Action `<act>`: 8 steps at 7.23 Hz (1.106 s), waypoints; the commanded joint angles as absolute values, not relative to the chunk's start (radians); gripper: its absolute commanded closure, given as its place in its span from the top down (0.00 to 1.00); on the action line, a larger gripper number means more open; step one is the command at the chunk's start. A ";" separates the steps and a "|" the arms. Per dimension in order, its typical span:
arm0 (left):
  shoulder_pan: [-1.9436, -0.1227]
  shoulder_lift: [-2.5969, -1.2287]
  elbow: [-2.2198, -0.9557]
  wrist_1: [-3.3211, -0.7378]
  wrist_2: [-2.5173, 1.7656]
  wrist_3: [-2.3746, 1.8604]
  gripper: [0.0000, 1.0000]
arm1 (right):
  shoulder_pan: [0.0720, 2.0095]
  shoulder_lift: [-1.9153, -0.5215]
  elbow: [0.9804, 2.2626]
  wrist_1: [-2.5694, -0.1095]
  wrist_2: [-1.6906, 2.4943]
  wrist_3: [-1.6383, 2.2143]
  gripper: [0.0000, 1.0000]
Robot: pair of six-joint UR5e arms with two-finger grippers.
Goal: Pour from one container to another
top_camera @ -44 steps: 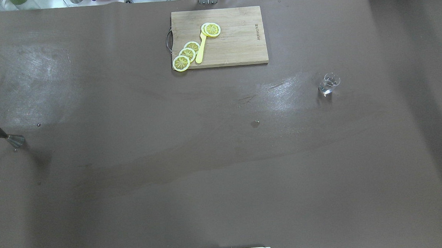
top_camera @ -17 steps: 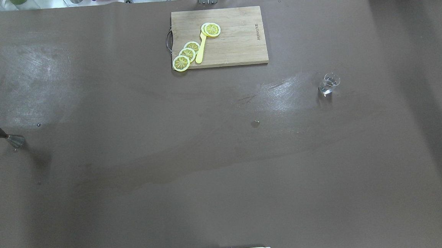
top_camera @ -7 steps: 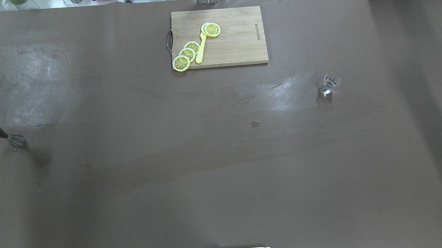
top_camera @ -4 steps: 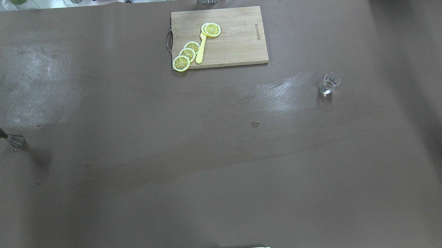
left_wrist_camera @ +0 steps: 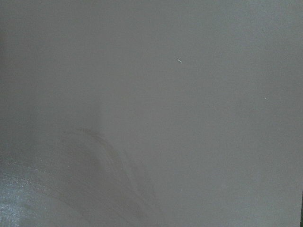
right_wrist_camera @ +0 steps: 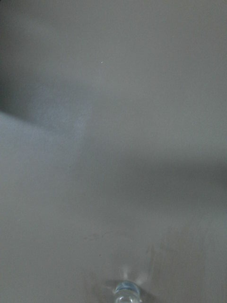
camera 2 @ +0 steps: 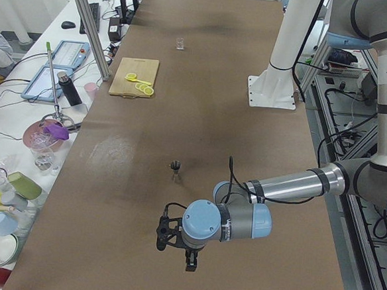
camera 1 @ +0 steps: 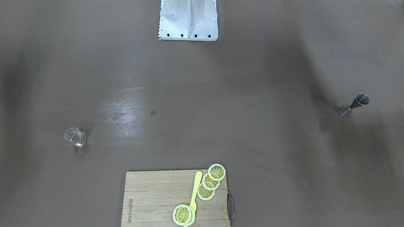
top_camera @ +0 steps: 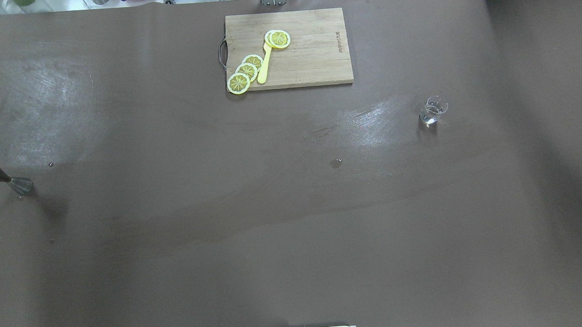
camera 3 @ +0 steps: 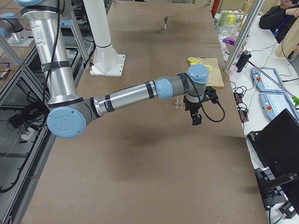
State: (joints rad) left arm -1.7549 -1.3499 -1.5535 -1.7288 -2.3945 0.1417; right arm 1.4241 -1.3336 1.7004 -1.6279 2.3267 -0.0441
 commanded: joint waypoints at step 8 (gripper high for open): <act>-1.756 -1.348 -1.552 -1.733 -2.396 0.143 0.99 | 1.272 -1.374 1.599 -1.151 2.436 -0.072 1.00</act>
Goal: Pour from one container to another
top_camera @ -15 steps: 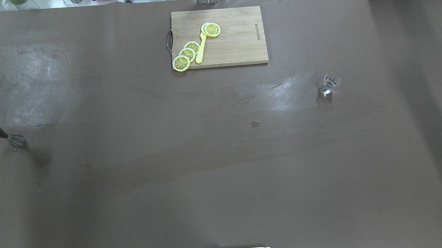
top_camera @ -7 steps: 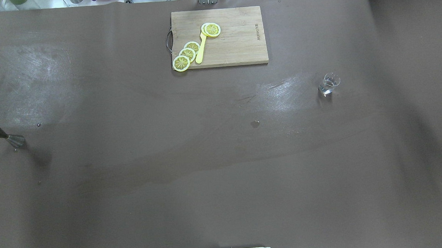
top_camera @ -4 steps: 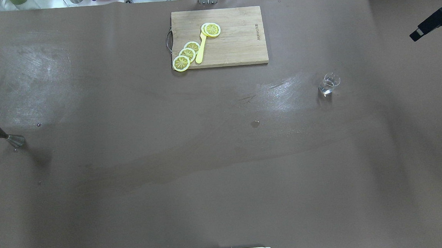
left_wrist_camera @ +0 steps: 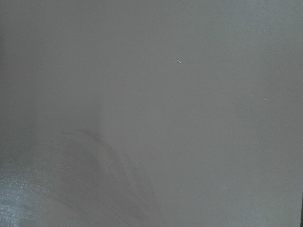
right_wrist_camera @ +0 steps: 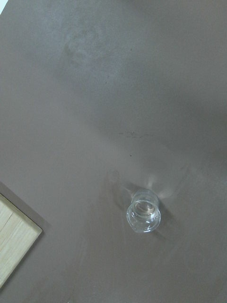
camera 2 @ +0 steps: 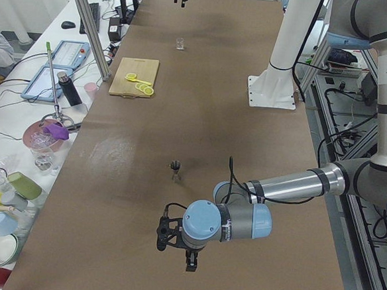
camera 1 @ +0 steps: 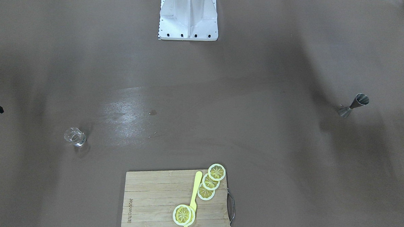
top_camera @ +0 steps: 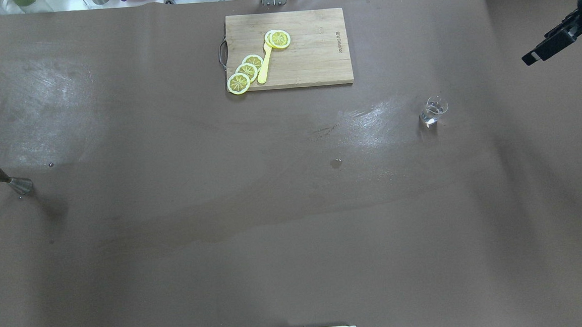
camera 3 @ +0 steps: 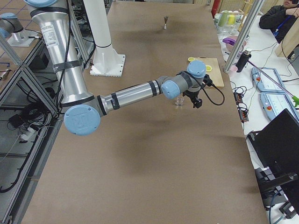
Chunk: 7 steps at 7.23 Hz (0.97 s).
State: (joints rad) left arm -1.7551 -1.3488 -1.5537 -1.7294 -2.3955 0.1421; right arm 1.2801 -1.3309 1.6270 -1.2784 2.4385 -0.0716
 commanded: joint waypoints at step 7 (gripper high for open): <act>-1.740 -1.383 -1.535 -1.886 -2.401 0.155 0.99 | 1.142 -1.396 1.376 -0.592 2.435 -0.069 1.00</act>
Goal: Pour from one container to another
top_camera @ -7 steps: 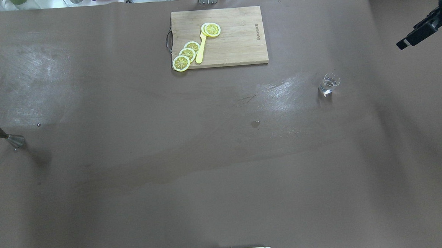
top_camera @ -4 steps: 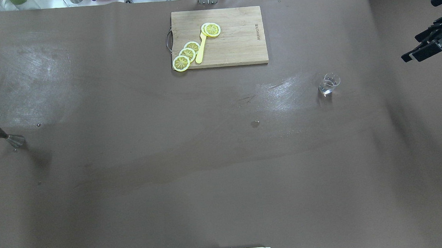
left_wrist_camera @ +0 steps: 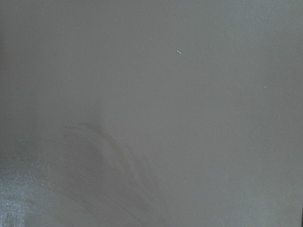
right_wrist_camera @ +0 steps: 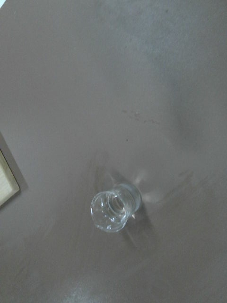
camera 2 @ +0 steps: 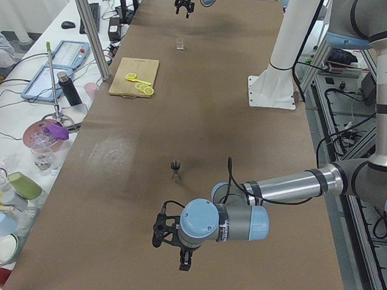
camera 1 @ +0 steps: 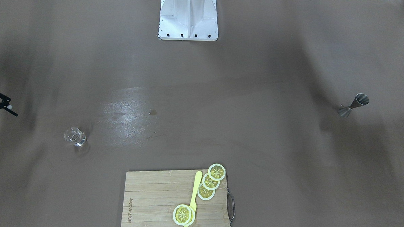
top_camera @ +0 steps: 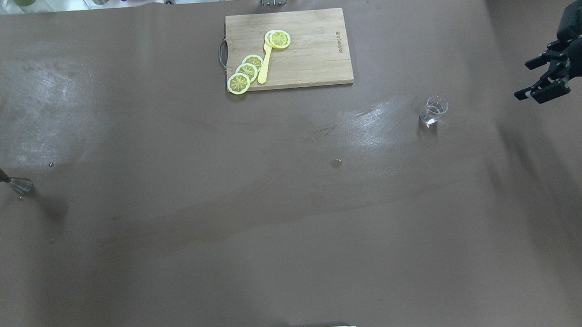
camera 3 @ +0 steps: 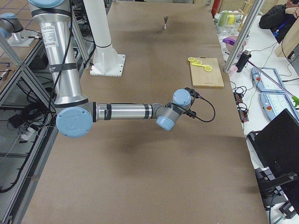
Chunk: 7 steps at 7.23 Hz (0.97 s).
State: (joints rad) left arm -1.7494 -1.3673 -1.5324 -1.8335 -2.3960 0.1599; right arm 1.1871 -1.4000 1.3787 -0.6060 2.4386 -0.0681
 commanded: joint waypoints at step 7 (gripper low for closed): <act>-1.723 -1.394 -1.557 -2.025 -2.416 0.156 0.99 | 1.088 -1.359 1.286 -0.280 2.404 -0.078 0.99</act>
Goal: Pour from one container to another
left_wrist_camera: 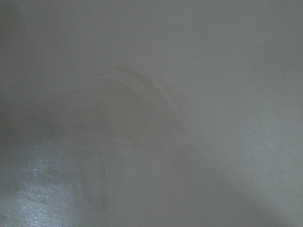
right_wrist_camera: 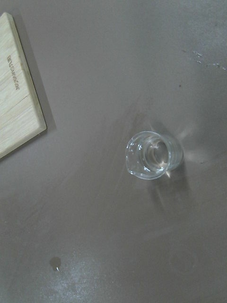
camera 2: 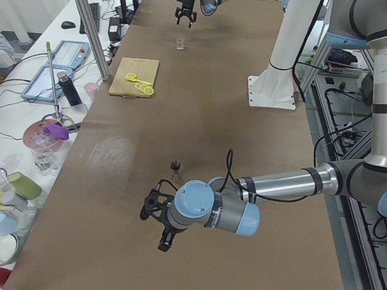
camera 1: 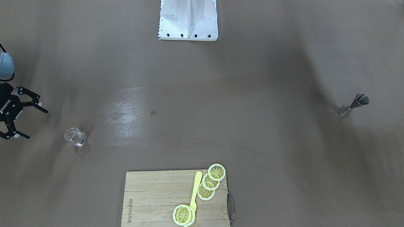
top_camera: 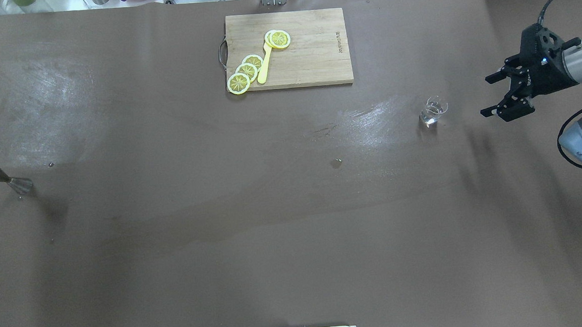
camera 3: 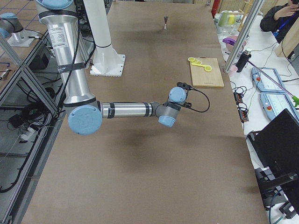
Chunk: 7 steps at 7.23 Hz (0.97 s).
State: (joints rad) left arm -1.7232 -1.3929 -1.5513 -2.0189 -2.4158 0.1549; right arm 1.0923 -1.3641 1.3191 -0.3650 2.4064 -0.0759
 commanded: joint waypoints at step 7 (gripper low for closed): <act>-1.496 -1.417 -1.554 -2.590 -2.302 -0.523 0.99 | 1.025 -1.264 1.067 -0.106 2.451 -0.196 0.99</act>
